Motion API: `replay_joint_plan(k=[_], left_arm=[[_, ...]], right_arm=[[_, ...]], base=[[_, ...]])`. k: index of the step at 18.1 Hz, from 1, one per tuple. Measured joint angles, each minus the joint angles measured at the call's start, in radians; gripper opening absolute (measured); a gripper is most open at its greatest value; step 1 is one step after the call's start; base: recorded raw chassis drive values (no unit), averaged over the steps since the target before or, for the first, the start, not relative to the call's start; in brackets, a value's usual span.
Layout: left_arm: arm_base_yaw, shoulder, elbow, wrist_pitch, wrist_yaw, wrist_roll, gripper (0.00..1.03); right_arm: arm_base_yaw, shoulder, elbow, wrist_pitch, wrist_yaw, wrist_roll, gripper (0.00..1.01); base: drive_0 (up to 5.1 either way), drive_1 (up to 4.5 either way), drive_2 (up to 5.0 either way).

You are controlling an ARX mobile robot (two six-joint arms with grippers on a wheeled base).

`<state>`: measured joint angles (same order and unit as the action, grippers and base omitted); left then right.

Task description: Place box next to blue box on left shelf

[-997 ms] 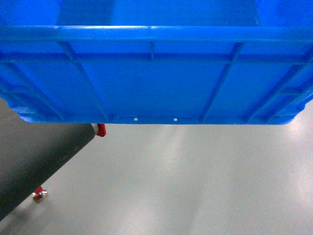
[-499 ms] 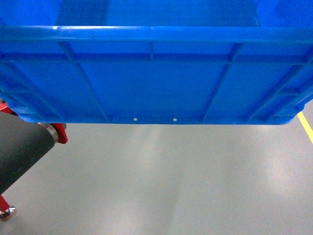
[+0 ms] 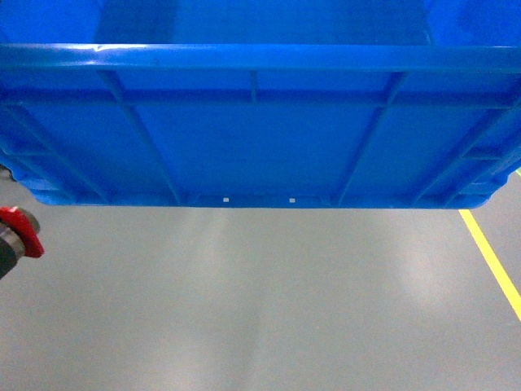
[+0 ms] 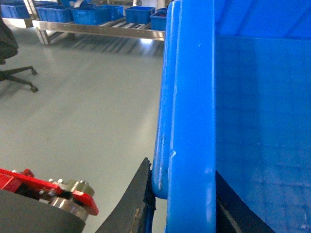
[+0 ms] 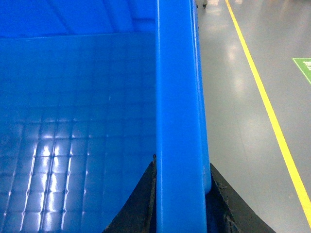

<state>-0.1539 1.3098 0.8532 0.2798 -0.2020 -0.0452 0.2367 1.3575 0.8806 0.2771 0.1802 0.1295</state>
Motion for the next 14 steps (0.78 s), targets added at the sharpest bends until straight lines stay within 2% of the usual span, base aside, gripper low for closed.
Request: replay_joint_plan(k=[1,14], left_arm=[[0.000,0.000,0.000,0.001,0.000,0.000,0.19],[-0.003,-0.003,-0.003,0.002,-0.001,0.000,0.19]], right_arm=[[0.000,0.000,0.000,0.000,0.000,0.000,0.20],[0.000,-0.002,-0.002,0.001,0.000,0.000,0.20]], base=[[-1.6,-1.56,-1.6],[-0.4,3.95,-4.7]])
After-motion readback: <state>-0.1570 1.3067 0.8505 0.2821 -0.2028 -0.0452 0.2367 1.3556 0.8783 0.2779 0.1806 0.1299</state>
